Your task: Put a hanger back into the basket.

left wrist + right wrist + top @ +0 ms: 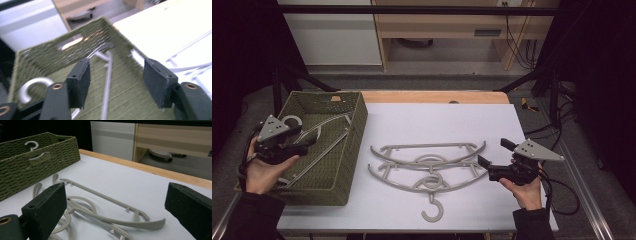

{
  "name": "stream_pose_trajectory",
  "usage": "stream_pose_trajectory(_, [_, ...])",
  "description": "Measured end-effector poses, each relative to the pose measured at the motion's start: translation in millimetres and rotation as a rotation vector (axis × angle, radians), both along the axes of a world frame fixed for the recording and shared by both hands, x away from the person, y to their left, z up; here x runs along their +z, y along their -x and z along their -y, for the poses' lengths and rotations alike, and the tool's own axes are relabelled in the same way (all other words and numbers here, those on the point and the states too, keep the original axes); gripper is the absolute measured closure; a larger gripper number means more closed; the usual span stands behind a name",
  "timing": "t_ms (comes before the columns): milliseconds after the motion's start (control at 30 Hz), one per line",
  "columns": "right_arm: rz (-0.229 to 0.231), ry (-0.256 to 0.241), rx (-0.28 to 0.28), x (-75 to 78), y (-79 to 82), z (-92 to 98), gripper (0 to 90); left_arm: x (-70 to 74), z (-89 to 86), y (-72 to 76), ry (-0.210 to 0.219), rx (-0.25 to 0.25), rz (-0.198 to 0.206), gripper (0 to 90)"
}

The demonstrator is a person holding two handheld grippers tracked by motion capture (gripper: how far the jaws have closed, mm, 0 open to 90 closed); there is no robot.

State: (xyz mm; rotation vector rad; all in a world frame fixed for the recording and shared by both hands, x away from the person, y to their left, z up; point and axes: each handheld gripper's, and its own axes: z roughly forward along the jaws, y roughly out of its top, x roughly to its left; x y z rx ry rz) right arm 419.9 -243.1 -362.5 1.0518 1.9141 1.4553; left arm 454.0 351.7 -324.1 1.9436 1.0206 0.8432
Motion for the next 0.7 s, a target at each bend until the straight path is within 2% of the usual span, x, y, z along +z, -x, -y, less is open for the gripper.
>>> stream_pose_trajectory(100, [0.002,-0.001,-0.001,0.2,0.5,0.7,4.1,0.9,14.7,9.2,0.016,-0.056,0.014,30.6])
stream_pose_trajectory(133, [0.001,-0.002,-0.002,0.1,0.4,0.8,4.1,1.1,18.8,11.9,0.014,-0.067,0.022,28.4])
stream_pose_trajectory(233, [-0.002,-0.002,-0.002,-0.5,-0.1,0.7,4.1,1.0,28.7,18.3,0.042,-0.100,0.030,22.8])
stream_pose_trajectory(400, [-0.002,-0.003,-0.002,-0.9,-0.5,-0.6,4.1,0.6,44.2,27.0,0.071,-0.154,0.056,17.5])
stream_pose_trajectory(433, [0.000,-0.001,0.000,-0.9,-0.6,-0.6,4.1,0.2,48.3,29.5,0.073,-0.156,0.042,16.7])
stream_pose_trajectory(567, [0.000,-0.004,-0.001,-0.7,-0.4,0.0,4.1,-2.9,67.7,34.4,0.091,-0.208,0.034,14.6])
stream_pose_trajectory(700, [0.001,-0.001,-0.002,-0.2,0.3,0.8,4.0,-7.3,91.2,35.7,0.059,-0.264,0.036,13.2])
